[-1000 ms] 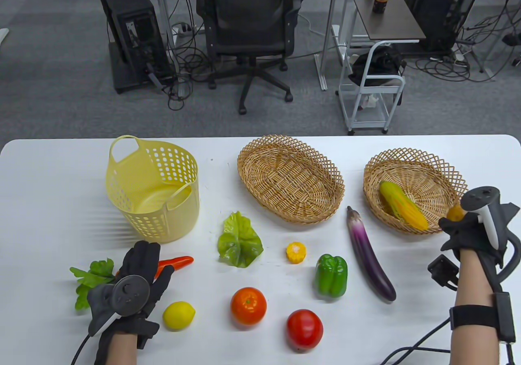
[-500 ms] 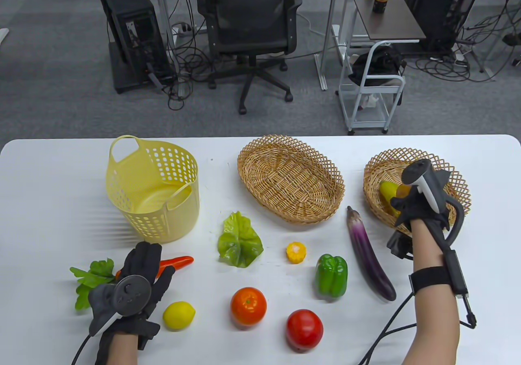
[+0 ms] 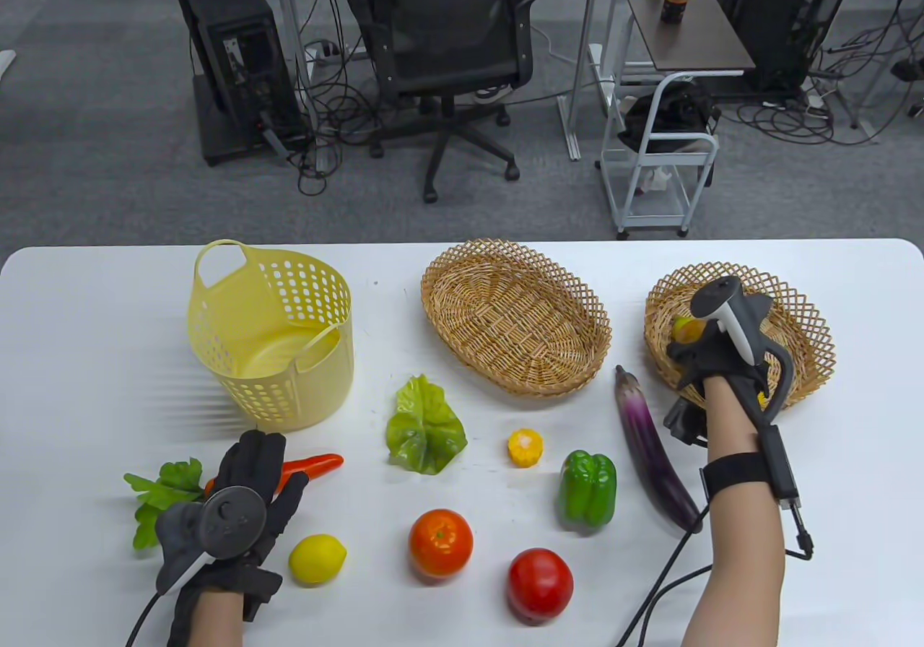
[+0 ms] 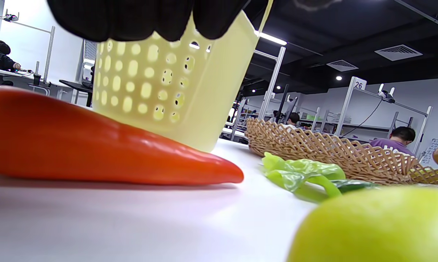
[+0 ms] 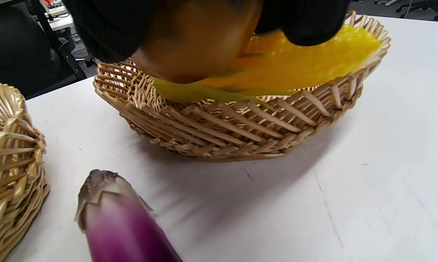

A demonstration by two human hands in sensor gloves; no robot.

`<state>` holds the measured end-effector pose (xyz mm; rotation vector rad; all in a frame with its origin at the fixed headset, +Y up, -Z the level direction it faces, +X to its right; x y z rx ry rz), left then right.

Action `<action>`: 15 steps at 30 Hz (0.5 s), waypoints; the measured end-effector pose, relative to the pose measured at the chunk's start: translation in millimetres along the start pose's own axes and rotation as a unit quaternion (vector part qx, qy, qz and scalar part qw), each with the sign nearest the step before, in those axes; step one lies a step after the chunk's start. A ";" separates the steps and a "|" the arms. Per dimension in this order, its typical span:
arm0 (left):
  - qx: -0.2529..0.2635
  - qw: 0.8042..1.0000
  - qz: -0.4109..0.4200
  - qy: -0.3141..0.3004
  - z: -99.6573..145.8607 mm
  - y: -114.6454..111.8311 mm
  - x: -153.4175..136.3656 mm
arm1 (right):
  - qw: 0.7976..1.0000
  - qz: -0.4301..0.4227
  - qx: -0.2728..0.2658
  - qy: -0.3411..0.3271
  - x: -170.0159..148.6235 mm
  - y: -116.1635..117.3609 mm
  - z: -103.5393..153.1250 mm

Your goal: Place 10 objects into 3 containers

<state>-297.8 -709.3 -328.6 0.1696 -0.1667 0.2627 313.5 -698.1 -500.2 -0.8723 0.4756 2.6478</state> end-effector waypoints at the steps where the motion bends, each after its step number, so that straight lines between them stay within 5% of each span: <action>1: 0.000 1.000 0.000 0.000 0.0 -0.1 0.1 | 1.000 -0.001 0.000 -0.001 -0.6 0.1 0.3; 15: -0.002 1.000 -0.003 -0.007 1.1 -0.5 4.1 | 0.998 -0.010 -0.027 -0.058 -14.2 -13.2 28.3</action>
Point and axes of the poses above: the tracker on the back of each hand, its own x axis roughly to the thumb side, its own z axis roughly from the fingertips to the wrist, y = z × x, the point moved 5 cm from there along -z, roughly from the wrist to the fingertips, and after that the axes turned 2 degrees about x, right-handed, at the moved point
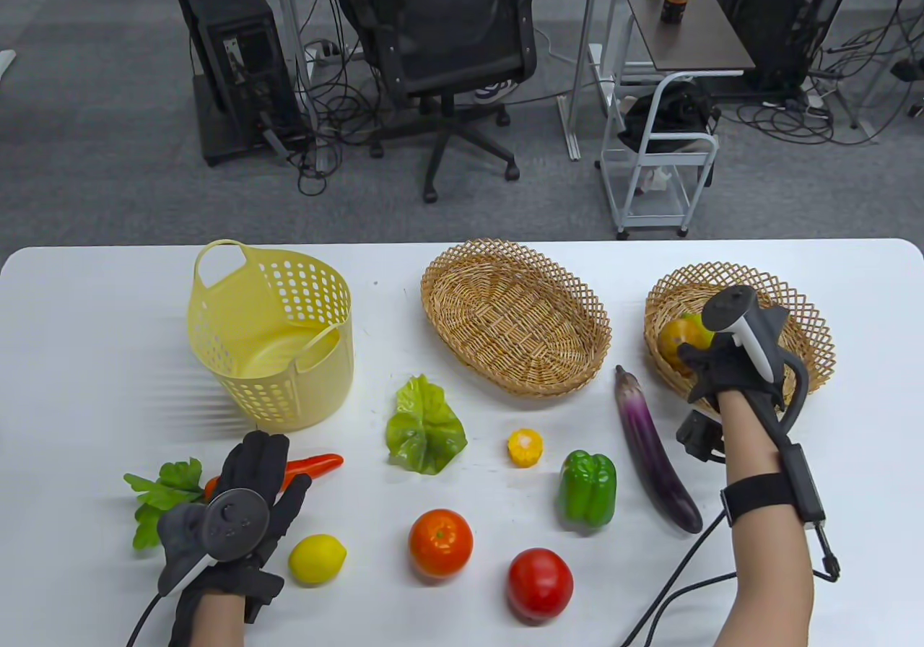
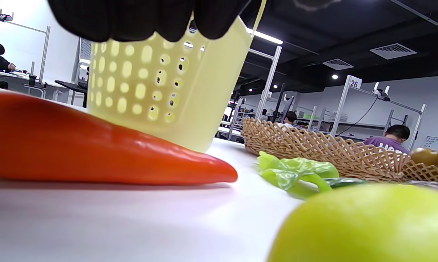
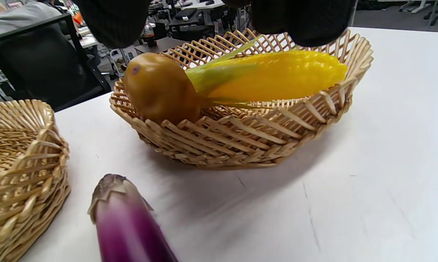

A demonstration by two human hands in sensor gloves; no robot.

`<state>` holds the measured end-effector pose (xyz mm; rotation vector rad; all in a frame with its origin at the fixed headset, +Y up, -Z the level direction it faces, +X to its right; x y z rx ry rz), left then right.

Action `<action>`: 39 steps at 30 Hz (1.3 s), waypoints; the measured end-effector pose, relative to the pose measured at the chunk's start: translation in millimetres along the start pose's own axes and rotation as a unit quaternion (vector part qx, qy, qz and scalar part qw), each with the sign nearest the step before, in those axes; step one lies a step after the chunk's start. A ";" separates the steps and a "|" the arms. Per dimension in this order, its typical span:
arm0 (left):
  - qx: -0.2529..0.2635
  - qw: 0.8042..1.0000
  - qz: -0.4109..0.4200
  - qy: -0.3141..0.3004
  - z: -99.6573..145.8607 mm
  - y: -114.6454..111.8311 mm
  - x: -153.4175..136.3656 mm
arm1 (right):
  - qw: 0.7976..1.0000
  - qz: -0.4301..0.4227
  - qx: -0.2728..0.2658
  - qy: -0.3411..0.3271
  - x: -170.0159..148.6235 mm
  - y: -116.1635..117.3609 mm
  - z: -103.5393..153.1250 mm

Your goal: Place 10 objects into 3 containers

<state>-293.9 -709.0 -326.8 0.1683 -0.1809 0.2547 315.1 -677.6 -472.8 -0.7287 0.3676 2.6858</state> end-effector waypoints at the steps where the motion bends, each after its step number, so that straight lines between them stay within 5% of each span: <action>1: 0.000 1.000 0.000 0.000 0.0 -0.1 0.1 | 1.000 0.000 -0.002 -0.007 -0.6 -0.9 3.3; 8: -0.002 1.000 -0.002 -0.005 -0.2 -1.1 2.2 | 0.996 0.016 -0.009 -0.091 -5.4 3.4 47.7; 17: -0.006 1.000 -0.008 -0.010 0.0 -2.0 6.3 | 0.983 0.049 0.056 -0.169 -22.5 55.9 92.3; 32: -0.011 1.000 -0.016 -0.015 0.2 -1.9 14.1 | 0.971 0.043 0.172 -0.161 -58.7 123.7 74.3; 39: -0.014 1.000 -0.018 -0.014 -0.4 -3.0 14.0 | 0.966 0.127 0.157 -0.164 -48.3 138.5 80.4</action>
Point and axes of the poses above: the tracker on the back of each hand, its own x axis roughly to the thumb side, its own z axis roughly from the fingertips to the wrist, y = z × x, the point moved 5 cm from there along -z, roughly from the wrist to the fingertips, and after that the axes turned 2 degrees about x, right-handed, at the moved point
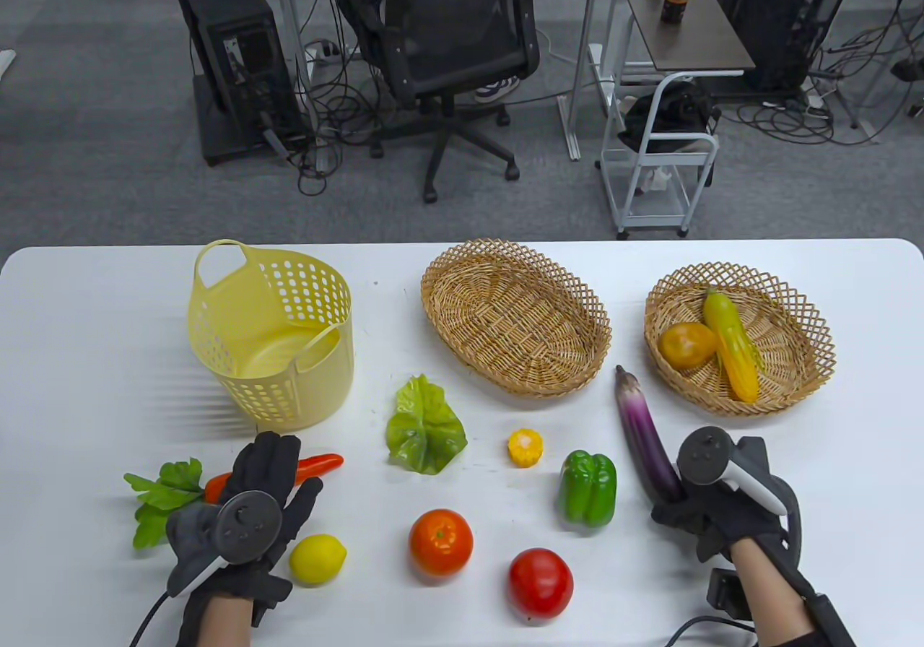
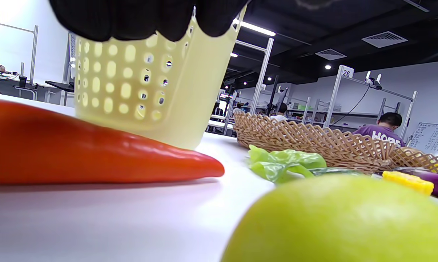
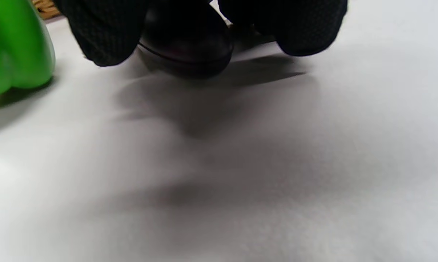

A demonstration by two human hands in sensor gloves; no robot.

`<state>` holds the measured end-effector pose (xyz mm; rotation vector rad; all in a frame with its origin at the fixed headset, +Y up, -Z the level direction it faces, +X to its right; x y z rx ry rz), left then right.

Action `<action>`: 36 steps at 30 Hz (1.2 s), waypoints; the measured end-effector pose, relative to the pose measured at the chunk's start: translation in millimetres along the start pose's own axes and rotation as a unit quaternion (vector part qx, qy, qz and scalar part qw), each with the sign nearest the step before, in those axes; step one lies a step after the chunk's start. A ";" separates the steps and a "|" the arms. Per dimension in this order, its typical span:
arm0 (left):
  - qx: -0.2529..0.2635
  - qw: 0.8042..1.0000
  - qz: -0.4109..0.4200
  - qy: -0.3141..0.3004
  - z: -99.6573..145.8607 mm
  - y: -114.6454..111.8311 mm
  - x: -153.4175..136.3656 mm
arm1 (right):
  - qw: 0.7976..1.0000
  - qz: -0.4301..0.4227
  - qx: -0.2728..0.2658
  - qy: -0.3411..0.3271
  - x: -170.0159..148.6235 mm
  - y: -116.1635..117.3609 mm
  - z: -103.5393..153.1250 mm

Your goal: Place 10 objects into 3 containers

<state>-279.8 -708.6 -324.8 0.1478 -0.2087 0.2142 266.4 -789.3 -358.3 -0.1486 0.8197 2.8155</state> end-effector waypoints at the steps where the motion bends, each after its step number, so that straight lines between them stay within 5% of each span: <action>1: -0.001 1.000 0.000 0.000 -0.2 -0.3 0.1 | 1.000 0.006 -0.002 0.000 1.3 0.7 -0.2; 15: -0.002 1.000 0.001 0.000 -0.3 -0.2 0.3 | 0.998 -0.054 -0.035 -0.027 -4.7 -6.3 -3.3; 23: 0.002 1.000 0.004 0.000 0.0 1.0 -0.3 | 0.984 -0.131 -0.080 -0.085 -8.4 -31.0 16.3; 30: 0.009 1.000 0.008 0.000 1.0 3.8 -1.7 | 0.970 -0.136 -0.184 -0.080 -15.6 -66.9 56.2; 36: 0.014 1.000 0.015 0.002 1.7 5.5 -3.7 | 0.940 -0.203 -0.271 -0.034 -41.2 -98.2 62.6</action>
Point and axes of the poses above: the tracker on the back of each hand, its own x axis roughly to the thumb side, its own z axis roughly from the fingertips to the wrist, y = z × x, the point moved 5 cm from there along -z, roughly from the wrist to the fingertips, and after that the axes turned 2 degrees about x, right-handed, at the moved point
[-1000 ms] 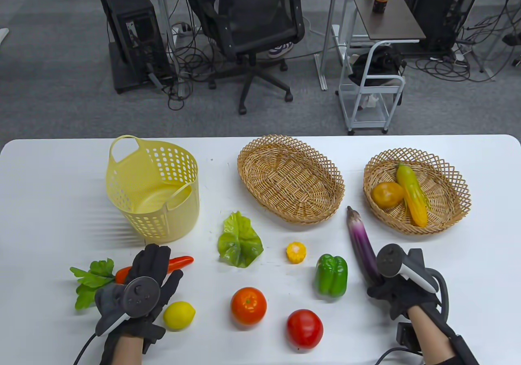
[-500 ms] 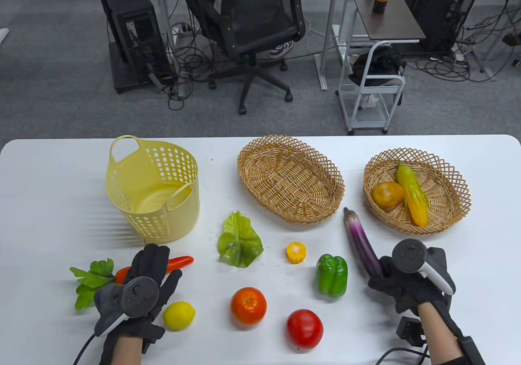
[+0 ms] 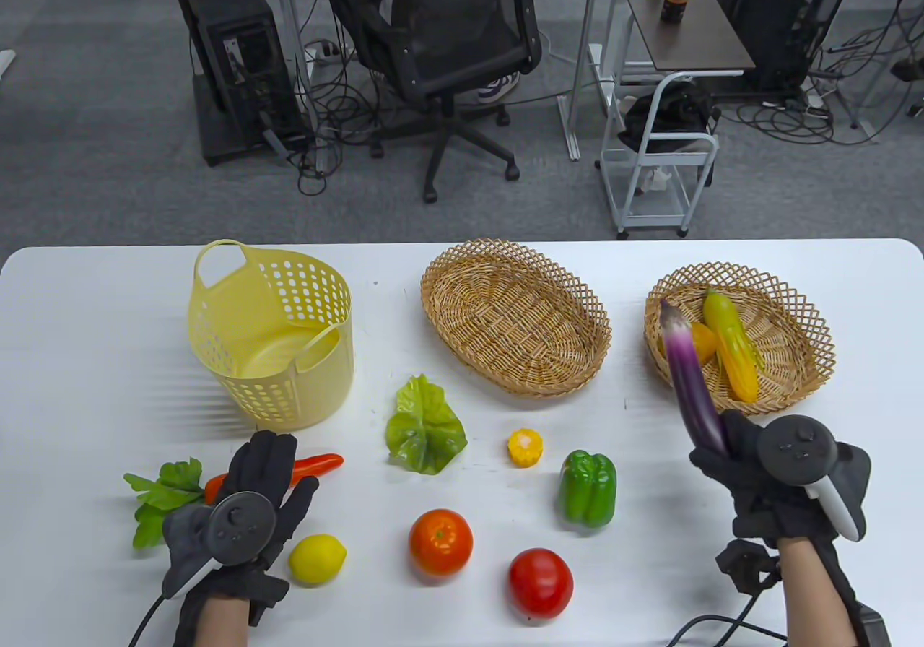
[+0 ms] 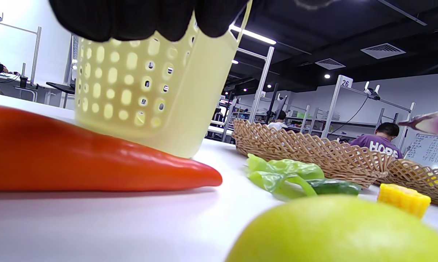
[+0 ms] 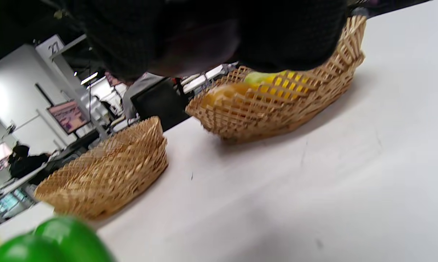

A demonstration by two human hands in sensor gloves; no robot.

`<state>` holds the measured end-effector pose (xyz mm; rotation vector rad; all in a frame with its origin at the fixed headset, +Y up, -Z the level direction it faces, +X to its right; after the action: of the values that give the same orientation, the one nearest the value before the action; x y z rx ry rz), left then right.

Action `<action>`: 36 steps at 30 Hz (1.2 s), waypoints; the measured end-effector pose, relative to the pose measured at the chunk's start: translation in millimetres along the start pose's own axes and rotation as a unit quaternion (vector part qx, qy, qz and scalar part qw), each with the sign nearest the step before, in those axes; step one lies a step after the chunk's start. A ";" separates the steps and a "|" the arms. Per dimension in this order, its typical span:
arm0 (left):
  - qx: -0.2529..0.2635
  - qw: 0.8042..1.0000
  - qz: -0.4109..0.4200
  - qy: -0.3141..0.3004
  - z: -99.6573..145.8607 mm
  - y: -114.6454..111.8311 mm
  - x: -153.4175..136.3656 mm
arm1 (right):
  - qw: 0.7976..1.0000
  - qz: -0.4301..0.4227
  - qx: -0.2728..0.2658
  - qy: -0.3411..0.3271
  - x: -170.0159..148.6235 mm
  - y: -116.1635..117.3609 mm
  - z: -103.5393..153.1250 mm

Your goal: Place 10 objects into 3 containers

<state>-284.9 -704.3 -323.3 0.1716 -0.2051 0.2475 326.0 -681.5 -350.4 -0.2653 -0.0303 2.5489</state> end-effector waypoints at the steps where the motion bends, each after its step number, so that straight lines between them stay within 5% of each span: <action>1: 0.000 1.000 0.000 0.001 0.1 0.4 -0.2 | 0.999 0.007 -0.032 0.019 -3.8 -9.3 -3.6; 8: -0.007 1.000 0.015 0.002 0.3 0.5 -5.4 | 0.989 -0.034 -0.059 0.135 -39.8 -34.0 -42.5; 14: -0.009 1.000 0.011 0.006 0.1 1.0 -6.9 | 0.961 -0.173 -0.013 0.215 -81.8 -25.1 -67.7; 24: -0.029 0.999 -0.007 0.012 -1.3 -3.8 -7.9 | 0.945 -0.194 -0.012 0.262 -118.6 -3.0 -81.3; 30: -0.034 0.999 0.004 0.010 -1.2 -4.0 -8.0 | 0.956 -0.159 -0.001 0.247 -107.3 -13.5 -72.6; 36: -0.035 0.999 0.012 0.002 -1.0 -4.2 -6.6 | 0.989 -0.025 -0.025 0.147 -36.7 -28.1 -53.1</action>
<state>-289.9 -709.6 -326.4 0.0995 -0.2107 0.2650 381.6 -679.9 -393.5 -0.6471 0.0124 2.4361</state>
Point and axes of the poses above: the tracker on the back of each hand, its own x axis roughly to the thumb side, its own z axis roughly from the fingertips to the wrist, y = z × x, the point moved 5 cm from there along -z, roughly from the wrist to the fingertips, and after that the axes turned 2 degrees about x, right-handed, at the moved point
